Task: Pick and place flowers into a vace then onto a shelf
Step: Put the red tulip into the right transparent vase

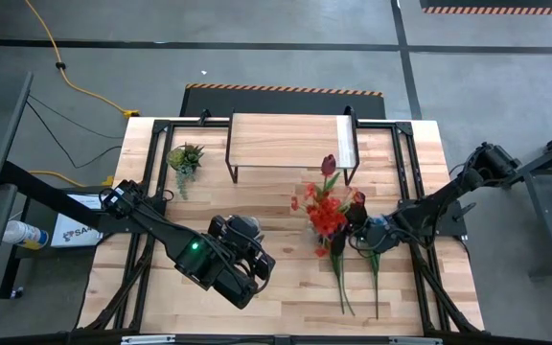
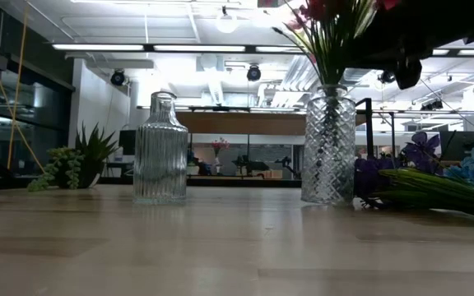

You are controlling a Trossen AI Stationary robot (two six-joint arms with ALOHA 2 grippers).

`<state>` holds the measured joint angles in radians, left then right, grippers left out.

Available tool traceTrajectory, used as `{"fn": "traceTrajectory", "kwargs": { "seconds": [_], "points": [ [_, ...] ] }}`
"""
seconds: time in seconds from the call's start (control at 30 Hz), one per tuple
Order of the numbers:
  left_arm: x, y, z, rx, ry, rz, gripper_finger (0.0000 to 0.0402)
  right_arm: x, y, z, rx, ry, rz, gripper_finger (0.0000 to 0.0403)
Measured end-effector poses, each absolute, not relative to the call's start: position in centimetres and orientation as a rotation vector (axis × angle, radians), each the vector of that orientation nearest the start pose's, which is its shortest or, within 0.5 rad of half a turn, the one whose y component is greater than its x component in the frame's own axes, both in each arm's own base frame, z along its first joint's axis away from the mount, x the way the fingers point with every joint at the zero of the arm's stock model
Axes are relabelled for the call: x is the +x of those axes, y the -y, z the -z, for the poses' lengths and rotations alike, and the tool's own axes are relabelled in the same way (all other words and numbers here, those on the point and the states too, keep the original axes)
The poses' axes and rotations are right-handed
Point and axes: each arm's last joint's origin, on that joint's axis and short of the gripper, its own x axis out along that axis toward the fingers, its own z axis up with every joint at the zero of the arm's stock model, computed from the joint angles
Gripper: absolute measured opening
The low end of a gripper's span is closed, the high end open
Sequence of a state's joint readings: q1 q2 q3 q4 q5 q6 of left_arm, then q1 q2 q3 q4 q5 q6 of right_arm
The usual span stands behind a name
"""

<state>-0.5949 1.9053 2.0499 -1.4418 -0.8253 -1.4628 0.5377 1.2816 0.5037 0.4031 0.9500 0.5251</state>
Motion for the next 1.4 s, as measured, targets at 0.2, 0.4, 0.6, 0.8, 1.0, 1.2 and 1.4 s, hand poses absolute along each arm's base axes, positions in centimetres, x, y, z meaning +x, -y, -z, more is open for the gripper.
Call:
{"fn": "traceTrajectory", "kwargs": {
  "seconds": [0.2, 0.4, 0.6, 0.8, 1.0, 1.2, 1.4],
  "points": [
    [31.3, 18.6, -36.3, -0.496, -0.589, -0.787, 0.0104, 21.8, -10.3, -19.5, 0.27, -0.168, 0.469, 0.0],
    [31.3, 18.6, -36.4, -0.483, -0.594, -0.782, 0.0104, 21.8, -10.5, -19.6, 0.279, -0.174, 0.436, 0.0],
    [31.4, 18.6, -36.4, -0.465, -0.581, -0.784, 0.0104, 21.5, -11.0, -19.6, 0.285, -0.178, 0.405, 0.0],
    [31.4, 18.6, -36.4, -0.463, -0.575, -0.786, 0.0104, 21.4, -11.4, -19.6, 0.294, -0.179, 0.387, 0.0],
    [31.4, 18.6, -36.4, -0.463, -0.574, -0.786, 0.0104, 21.4, -11.5, -19.7, 0.296, -0.179, 0.352, 0.0],
    [31.4, 18.6, -36.4, -0.464, -0.573, -0.786, 0.0104, 21.4, -11.5, -19.6, 0.293, -0.191, 0.339, 0.0],
    [31.4, 18.6, -36.4, -0.465, -0.573, -0.786, 0.0104, 21.4, -11.5, -19.4, 0.29, -0.207, 0.339, 0.0]
  ]
}}
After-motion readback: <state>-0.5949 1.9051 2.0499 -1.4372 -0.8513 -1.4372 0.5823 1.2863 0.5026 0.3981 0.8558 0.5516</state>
